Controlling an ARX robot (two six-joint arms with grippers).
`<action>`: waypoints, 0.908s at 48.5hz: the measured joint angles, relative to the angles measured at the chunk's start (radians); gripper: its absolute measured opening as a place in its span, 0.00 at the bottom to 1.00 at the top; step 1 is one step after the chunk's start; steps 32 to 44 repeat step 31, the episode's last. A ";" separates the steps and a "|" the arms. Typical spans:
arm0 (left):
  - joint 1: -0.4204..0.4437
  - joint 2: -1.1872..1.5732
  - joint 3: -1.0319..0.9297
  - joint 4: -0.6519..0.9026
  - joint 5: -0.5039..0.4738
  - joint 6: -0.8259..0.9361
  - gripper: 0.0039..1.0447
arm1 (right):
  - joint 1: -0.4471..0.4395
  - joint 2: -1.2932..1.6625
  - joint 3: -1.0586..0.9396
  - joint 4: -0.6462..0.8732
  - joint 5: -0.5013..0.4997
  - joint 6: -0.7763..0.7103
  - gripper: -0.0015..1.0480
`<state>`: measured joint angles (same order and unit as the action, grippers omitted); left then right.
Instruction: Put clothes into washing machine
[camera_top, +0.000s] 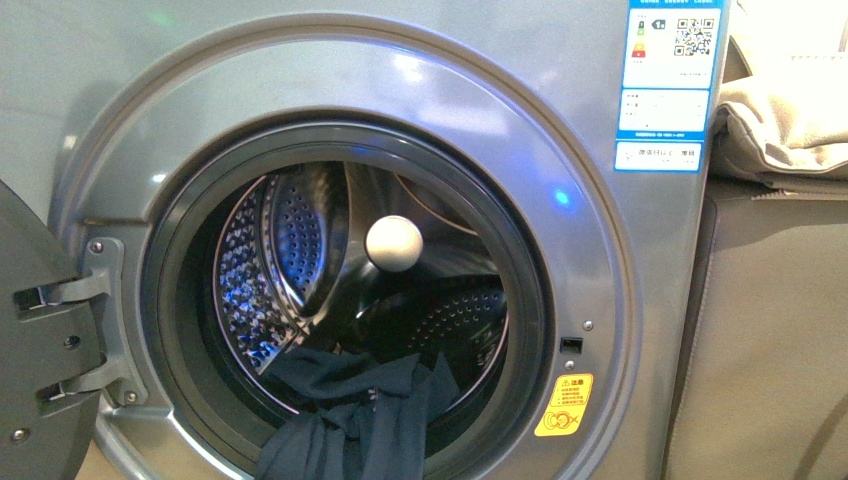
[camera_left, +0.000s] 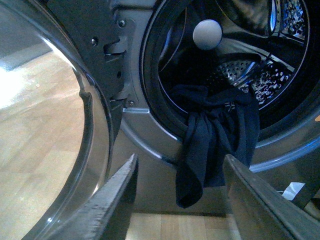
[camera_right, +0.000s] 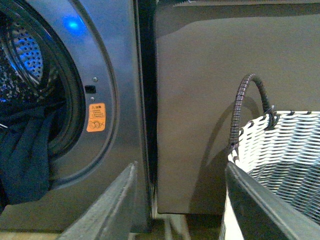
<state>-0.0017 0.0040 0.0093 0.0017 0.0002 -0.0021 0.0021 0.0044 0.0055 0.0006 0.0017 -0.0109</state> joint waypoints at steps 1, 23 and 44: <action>0.000 0.000 0.000 0.000 0.000 0.000 0.58 | 0.000 0.000 0.000 0.000 0.000 0.000 0.58; 0.000 0.000 0.000 0.000 0.000 0.000 0.94 | 0.000 0.000 0.000 0.000 0.000 0.001 0.93; 0.000 0.000 0.000 0.000 0.000 0.000 0.94 | 0.000 0.000 0.000 0.000 0.000 0.001 0.93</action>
